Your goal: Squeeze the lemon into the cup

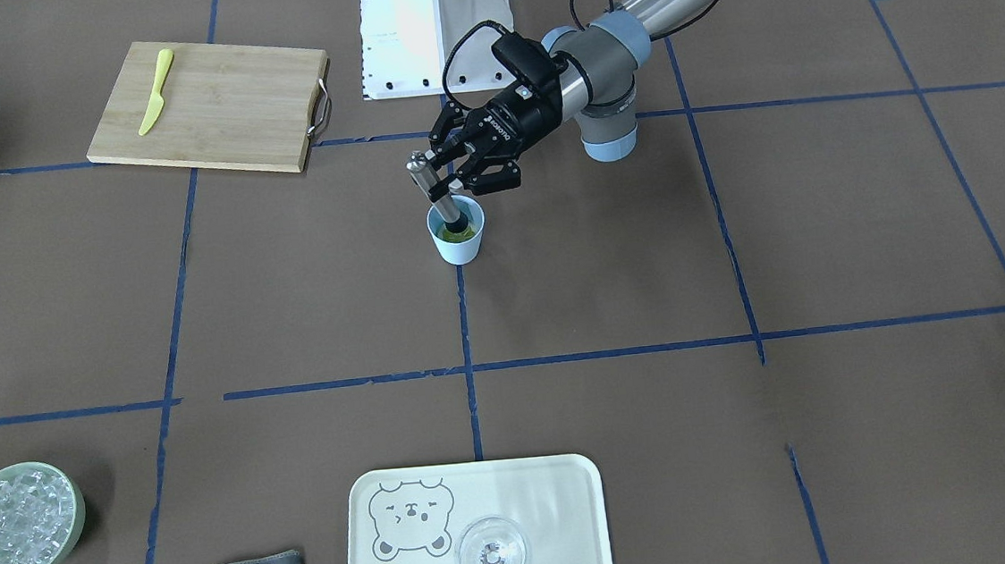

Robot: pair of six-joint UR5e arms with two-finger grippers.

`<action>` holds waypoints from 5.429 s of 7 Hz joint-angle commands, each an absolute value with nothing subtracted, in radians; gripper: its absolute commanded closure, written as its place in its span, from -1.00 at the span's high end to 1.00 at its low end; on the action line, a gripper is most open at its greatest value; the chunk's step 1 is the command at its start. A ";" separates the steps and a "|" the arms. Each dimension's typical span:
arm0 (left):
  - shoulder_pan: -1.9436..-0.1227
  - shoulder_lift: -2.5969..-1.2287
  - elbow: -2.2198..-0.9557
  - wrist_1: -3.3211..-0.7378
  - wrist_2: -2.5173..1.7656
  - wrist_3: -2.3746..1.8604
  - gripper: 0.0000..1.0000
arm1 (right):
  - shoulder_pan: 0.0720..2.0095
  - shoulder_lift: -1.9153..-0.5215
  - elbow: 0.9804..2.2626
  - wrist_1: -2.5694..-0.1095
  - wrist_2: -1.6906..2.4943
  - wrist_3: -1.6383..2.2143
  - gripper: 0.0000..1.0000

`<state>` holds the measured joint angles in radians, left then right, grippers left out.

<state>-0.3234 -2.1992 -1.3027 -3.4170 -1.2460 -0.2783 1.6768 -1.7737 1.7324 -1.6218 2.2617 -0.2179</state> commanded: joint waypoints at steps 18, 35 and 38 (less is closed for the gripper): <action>-0.881 -1.740 -1.800 -1.836 -1.884 -0.885 -1.00 | 1.677 -1.775 1.681 -1.621 2.264 -0.216 1.00; -0.964 -1.737 -1.802 -1.821 -1.890 -0.536 1.00 | 1.677 -1.763 1.683 -1.621 2.263 -0.219 1.00; -1.382 -1.736 -1.783 -1.639 -2.087 -0.032 1.00 | 1.675 -1.763 1.678 -1.623 2.275 -0.215 1.00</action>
